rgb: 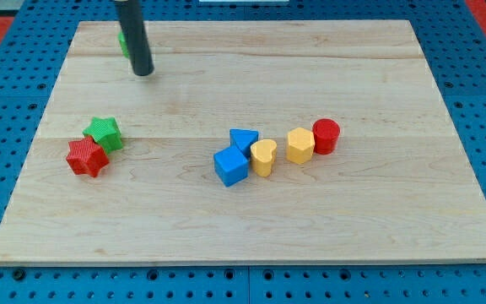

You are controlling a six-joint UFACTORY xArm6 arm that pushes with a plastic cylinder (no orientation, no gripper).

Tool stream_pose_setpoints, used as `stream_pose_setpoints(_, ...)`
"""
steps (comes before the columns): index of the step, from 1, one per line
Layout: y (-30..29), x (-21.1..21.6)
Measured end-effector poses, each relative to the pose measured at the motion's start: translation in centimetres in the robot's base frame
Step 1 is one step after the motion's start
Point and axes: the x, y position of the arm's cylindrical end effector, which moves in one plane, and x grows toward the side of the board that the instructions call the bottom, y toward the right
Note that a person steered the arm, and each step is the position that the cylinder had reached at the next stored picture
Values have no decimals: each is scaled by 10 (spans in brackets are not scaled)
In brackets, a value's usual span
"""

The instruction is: Push the green circle to the top center

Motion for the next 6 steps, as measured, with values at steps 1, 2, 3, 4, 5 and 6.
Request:
stream_pose_setpoints(1,-60,-43)
stream_pose_setpoints(2,-96,-65)
stream_pose_setpoints(3,-22,-74)
stream_pose_setpoints(4,26,-54)
stream_pose_setpoints(5,18,-25)
stream_pose_setpoints(6,80,-27)
